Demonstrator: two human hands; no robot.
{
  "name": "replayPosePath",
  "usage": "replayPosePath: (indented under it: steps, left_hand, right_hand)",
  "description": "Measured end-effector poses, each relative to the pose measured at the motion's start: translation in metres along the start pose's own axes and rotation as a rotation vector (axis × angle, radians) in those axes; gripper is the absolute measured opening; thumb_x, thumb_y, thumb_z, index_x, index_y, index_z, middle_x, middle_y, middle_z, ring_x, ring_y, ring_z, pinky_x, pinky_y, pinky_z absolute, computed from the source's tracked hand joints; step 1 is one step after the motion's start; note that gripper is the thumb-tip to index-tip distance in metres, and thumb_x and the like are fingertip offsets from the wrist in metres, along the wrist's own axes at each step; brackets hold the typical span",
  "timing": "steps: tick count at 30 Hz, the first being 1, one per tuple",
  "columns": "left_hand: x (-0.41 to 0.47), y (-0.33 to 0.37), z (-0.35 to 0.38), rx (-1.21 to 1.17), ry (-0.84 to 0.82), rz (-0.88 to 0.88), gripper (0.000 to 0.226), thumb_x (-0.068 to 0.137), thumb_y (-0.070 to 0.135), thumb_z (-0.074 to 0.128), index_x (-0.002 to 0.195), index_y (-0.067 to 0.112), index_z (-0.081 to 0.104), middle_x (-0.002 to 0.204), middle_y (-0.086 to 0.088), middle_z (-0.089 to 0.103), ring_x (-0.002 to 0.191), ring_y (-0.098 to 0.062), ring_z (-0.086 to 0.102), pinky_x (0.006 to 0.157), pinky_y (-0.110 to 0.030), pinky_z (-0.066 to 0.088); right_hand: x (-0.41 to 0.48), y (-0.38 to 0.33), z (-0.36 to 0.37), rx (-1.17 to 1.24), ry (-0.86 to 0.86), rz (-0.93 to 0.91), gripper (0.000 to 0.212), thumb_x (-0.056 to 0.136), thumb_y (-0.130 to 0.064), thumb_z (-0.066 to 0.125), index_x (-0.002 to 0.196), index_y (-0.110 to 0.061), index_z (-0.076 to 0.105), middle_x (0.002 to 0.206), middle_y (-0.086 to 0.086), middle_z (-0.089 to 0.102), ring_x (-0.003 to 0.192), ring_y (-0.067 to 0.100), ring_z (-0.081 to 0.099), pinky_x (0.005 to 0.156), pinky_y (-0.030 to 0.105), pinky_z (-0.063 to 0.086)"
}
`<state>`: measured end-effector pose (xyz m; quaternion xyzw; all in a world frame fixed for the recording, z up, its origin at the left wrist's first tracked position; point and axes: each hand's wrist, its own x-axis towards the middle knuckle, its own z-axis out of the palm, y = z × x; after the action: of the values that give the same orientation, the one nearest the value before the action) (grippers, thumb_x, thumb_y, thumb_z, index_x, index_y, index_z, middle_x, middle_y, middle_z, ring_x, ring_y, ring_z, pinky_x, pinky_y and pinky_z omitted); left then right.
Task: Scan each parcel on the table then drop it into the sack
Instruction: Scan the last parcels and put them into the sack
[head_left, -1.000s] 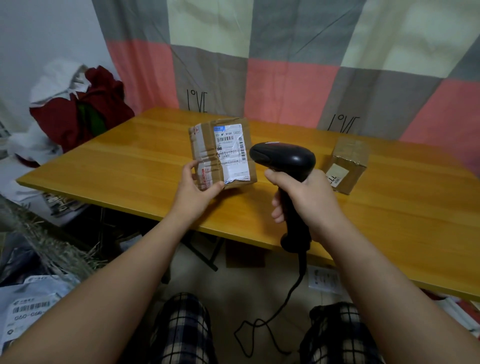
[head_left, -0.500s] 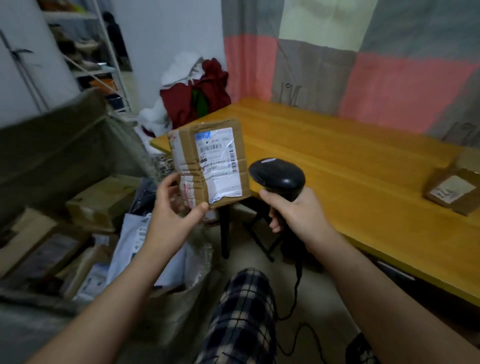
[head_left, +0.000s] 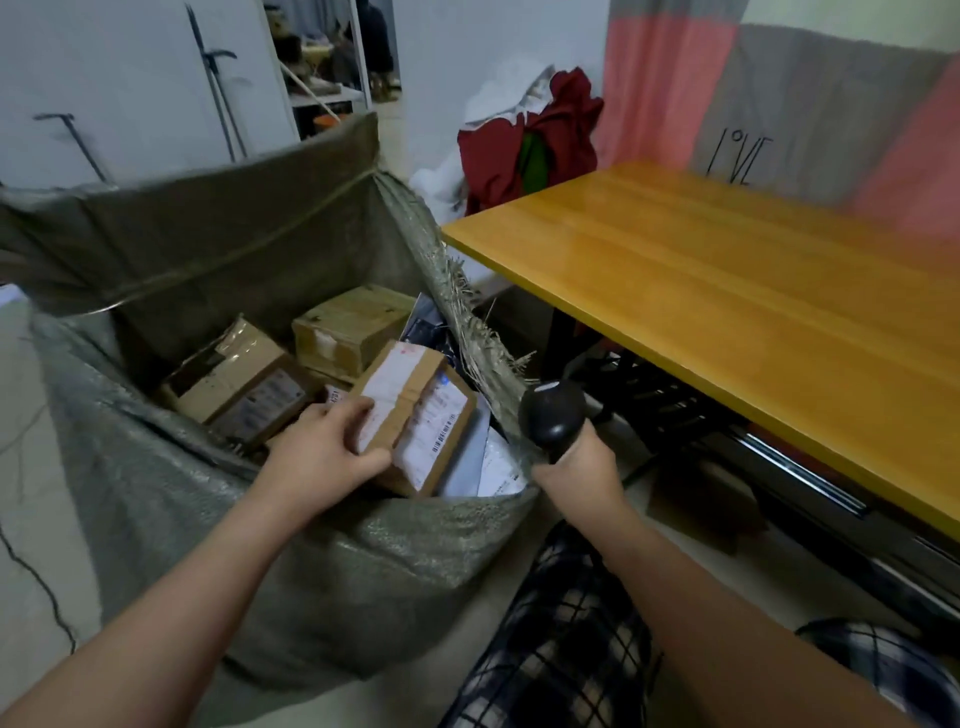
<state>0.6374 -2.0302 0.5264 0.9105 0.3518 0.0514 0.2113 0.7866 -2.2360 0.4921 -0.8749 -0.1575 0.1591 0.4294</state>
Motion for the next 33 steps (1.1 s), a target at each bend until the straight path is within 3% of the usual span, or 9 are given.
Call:
replayPosePath:
  steps: [5,10,13,15,17,19,22,25,33]
  left_hand:
    - [0.040,0.035,0.001,0.028,-0.209,0.085,0.059,0.077,0.050,0.065,0.133,0.036,0.052,0.118,-0.001,0.065,0.100,-0.020,0.062,0.089,-0.035,0.050]
    - [0.069,0.058,0.010,0.048,-0.402,0.251,0.047,0.086,0.034,0.066,0.132,0.028,0.057,0.119,0.003,0.064,0.088,-0.010,0.056,0.074,-0.023,0.040]
    - [0.073,0.061,0.018,0.129,-0.431,0.340,0.037,0.088,0.026,0.065,0.125,0.027,0.063,0.111,0.006,0.064,0.088,-0.008,0.055,0.076,-0.020,0.038]
    - [0.073,0.061,0.020,0.191,-0.458,0.347,0.035,0.090,0.025,0.062,0.125,0.027,0.063,0.117,0.005,0.064,0.092,-0.009,0.056,0.080,-0.021,0.041]
    - [0.073,0.067,0.020,0.331,-0.398,0.382,0.030,0.093,0.030,0.057,0.122,0.032,0.064,0.128,0.003,0.058,0.106,-0.017,0.055,0.091,-0.029,0.044]
    - [0.069,0.081,0.017,0.440,-0.232,0.441,0.029,0.094,0.035,0.051,0.119,0.033,0.064,0.129,-0.003,0.051,0.116,-0.026,0.049,0.095,-0.038,0.040]
    - [0.057,0.115,0.014,0.358,-0.047,0.519,0.029,0.093,0.035,0.049,0.117,0.028,0.064,0.123,-0.007,0.052,0.115,-0.030,0.050,0.093,-0.040,0.040]
    - [0.045,0.163,0.016,0.304,-0.045,0.623,0.034,0.093,0.034,0.049,0.125,0.026,0.059,0.125,-0.006,0.053,0.116,-0.029,0.049,0.093,-0.040,0.038]
    - [0.011,0.313,0.058,0.126,-0.096,0.896,0.034,0.094,0.032,0.051,0.127,0.025,0.056,0.127,-0.003,0.056,0.122,-0.025,0.047,0.099,-0.037,0.034]
  right_hand:
    - [-0.002,-0.017,-0.007,0.145,0.048,-0.037,0.060,0.077,-0.006,0.069,0.132,-0.017,0.047,0.109,0.002,0.060,0.098,0.016,0.056,0.079,0.023,0.040]
    - [-0.004,-0.021,-0.007,0.246,0.075,-0.035,0.061,0.076,-0.002,0.071,0.131,-0.017,0.049,0.102,-0.004,0.056,0.097,0.014,0.055,0.079,0.023,0.040]
    - [-0.001,-0.017,-0.007,0.264,0.058,-0.032,0.064,0.075,-0.002,0.072,0.132,-0.018,0.049,0.105,-0.004,0.057,0.101,0.015,0.056,0.081,0.024,0.041]
    - [-0.001,-0.012,-0.007,0.202,0.027,-0.028,0.064,0.075,-0.005,0.072,0.133,-0.018,0.047,0.105,-0.004,0.056,0.100,0.013,0.054,0.081,0.023,0.040]
    - [0.000,-0.007,-0.010,0.171,0.006,-0.021,0.063,0.075,-0.010,0.074,0.132,-0.018,0.048,0.107,-0.004,0.058,0.101,0.014,0.055,0.080,0.023,0.040]
    - [0.000,-0.002,-0.018,0.194,0.022,-0.017,0.058,0.076,-0.014,0.075,0.128,-0.018,0.051,0.105,-0.001,0.063,0.095,0.016,0.060,0.080,0.028,0.046]
    - [0.000,0.004,-0.047,0.302,0.083,-0.003,0.043,0.082,-0.015,0.071,0.121,-0.014,0.053,0.081,0.004,0.067,0.065,0.016,0.065,0.066,0.037,0.057]
    - [-0.005,0.013,-0.093,0.365,0.188,0.019,0.033,0.085,-0.019,0.069,0.114,-0.008,0.056,0.076,0.008,0.067,0.057,0.019,0.066,0.054,0.031,0.052]
    - [-0.048,0.053,-0.232,0.399,0.520,0.077,0.019,0.087,-0.025,0.067,0.089,-0.006,0.064,0.072,0.015,0.066,0.053,0.021,0.059,0.055,0.030,0.048]
